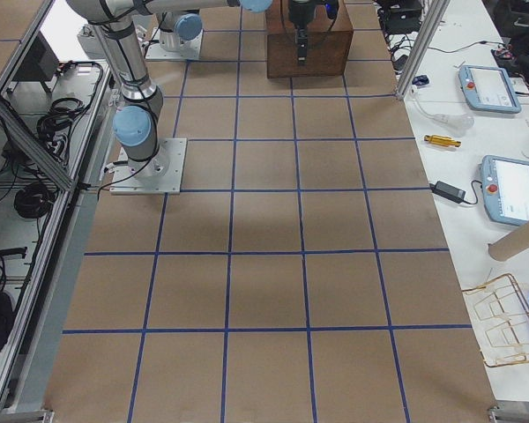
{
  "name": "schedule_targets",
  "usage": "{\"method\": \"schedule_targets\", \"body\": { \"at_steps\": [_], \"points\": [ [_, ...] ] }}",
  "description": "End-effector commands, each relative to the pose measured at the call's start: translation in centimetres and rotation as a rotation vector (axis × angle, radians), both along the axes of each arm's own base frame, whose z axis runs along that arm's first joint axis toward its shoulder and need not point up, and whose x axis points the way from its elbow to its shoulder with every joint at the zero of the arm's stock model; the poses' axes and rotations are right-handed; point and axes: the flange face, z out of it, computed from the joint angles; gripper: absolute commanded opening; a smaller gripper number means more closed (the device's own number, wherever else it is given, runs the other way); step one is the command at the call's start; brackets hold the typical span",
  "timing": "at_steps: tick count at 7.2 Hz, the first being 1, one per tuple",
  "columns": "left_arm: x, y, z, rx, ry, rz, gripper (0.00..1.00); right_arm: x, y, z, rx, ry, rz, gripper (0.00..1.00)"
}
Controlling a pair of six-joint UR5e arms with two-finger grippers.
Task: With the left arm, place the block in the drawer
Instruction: 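Move the left gripper over the yellow cube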
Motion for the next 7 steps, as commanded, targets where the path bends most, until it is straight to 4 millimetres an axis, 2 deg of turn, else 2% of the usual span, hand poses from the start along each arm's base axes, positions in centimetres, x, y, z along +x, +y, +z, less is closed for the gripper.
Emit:
{"method": "schedule_targets", "body": {
  "at_steps": [1, 4, 7],
  "points": [
    [3.4, -1.3, 0.0, -0.060, -0.149, -0.235, 0.98, 0.0, 0.0, -0.1, 0.001, -0.001, 0.001, 1.00],
    [7.5, -3.9, -3.7, -0.144, -0.226, -0.655, 0.98, 0.0, 0.0, -0.1, 0.001, 0.001, 0.001, 1.00],
    [9.8, -5.9, -7.7, -0.179, -0.206, -0.969, 0.97, 0.0, 0.0, 0.0, 0.000, 0.001, 0.001, 1.00]
  ]
}}
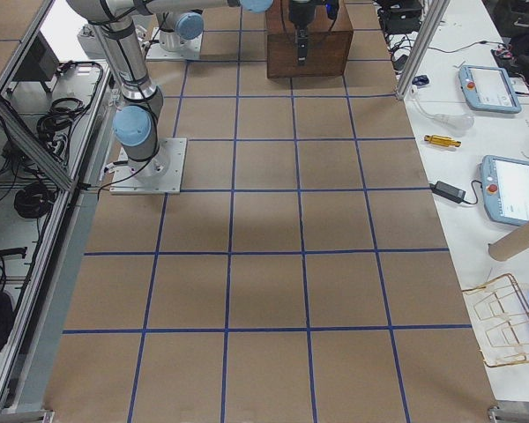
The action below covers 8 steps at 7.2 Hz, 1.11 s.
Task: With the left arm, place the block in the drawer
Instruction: 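Move the left gripper over the yellow cube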
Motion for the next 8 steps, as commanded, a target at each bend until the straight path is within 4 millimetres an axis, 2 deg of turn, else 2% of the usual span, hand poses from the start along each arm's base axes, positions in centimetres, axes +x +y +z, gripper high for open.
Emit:
{"method": "schedule_targets", "body": {
  "at_steps": [1, 3, 5, 8],
  "points": [
    [1.7, -1.5, -3.5, 0.007, 0.005, -0.234, 0.97, 0.0, 0.0, 0.0, 0.001, 0.000, 0.001, 1.00],
    [2.5, -2.4, -6.2, -0.010, -0.017, -0.382, 0.96, 0.0, 0.0, 0.0, 0.001, 0.000, 0.001, 1.00],
    [2.8, -3.1, -8.5, -0.015, -0.023, -0.435, 0.95, 0.0, 0.0, 0.0, 0.000, 0.000, 0.001, 1.00],
    [1.8, -3.6, -10.0, -0.005, -0.010, -0.499, 0.95, 0.0, 0.0, 0.0, 0.000, -0.002, 0.001, 1.00]
  ]
}}
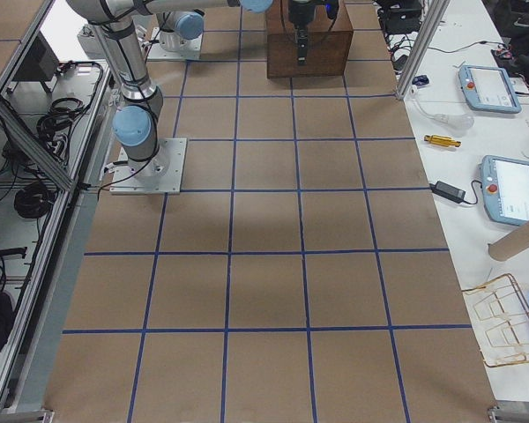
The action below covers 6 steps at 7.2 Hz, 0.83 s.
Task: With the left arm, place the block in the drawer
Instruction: 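Move the left gripper over the yellow cube, then lower the left gripper and close it on the yellow cube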
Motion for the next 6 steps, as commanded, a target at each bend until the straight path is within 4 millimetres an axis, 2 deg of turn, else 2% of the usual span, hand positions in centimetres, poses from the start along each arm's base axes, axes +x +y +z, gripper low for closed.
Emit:
{"method": "schedule_targets", "body": {
  "at_steps": [1, 2, 5, 6],
  "points": [
    [-0.5, -0.3, -0.9, 0.009, 0.007, -0.024, 0.95, 0.0, 0.0, 0.0, 0.000, -0.001, 0.000, 1.00],
    [-1.2, -0.7, -0.9, 0.012, 0.005, -0.017, 0.95, 0.0, 0.0, 0.1, -0.001, -0.001, 0.000, 1.00],
    [-1.3, -0.8, -2.5, 0.036, 0.012, -0.002, 0.95, -0.1, 0.0, 0.1, -0.001, 0.000, -0.002, 1.00],
    [-1.3, -0.8, -2.5, 0.038, 0.007, -0.002, 0.95, -0.1, 0.0, 0.1, -0.001, -0.001, -0.001, 1.00]
  ]
}}
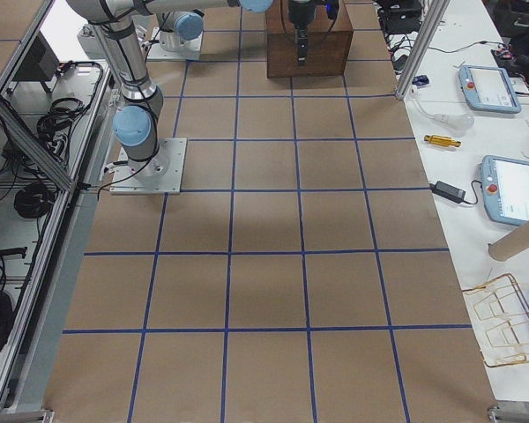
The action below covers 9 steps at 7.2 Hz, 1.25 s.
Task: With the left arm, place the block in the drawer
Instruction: 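Lower the left gripper and close it on the yellow cube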
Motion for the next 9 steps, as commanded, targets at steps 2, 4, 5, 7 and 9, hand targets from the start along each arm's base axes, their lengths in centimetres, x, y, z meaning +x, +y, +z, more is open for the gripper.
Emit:
{"method": "schedule_targets", "body": {
  "at_steps": [2, 4, 5, 7, 9],
  "points": [
    [0.5, -0.1, -1.0, 0.013, -0.031, 0.002, 0.95, 0.1, 0.0, 0.0, -0.001, -0.001, 0.001, 1.00],
    [0.4, -0.1, -1.0, 0.012, -0.026, 0.017, 0.95, 0.1, 0.0, 0.0, -0.001, 0.001, 0.001, 1.00],
    [0.4, -0.1, -1.0, 0.012, -0.026, 0.016, 0.95, 0.1, 0.0, 0.0, 0.001, -0.001, 0.001, 1.00],
    [0.3, -0.1, -1.4, 0.011, -0.019, 0.011, 0.92, 0.1, 0.0, 0.0, -0.001, 0.001, 0.001, 1.00],
    [0.4, -0.2, -1.7, 0.009, -0.020, 0.008, 0.82, 0.1, 0.0, 0.0, 0.001, 0.001, 0.001, 1.00]
  ]
}}
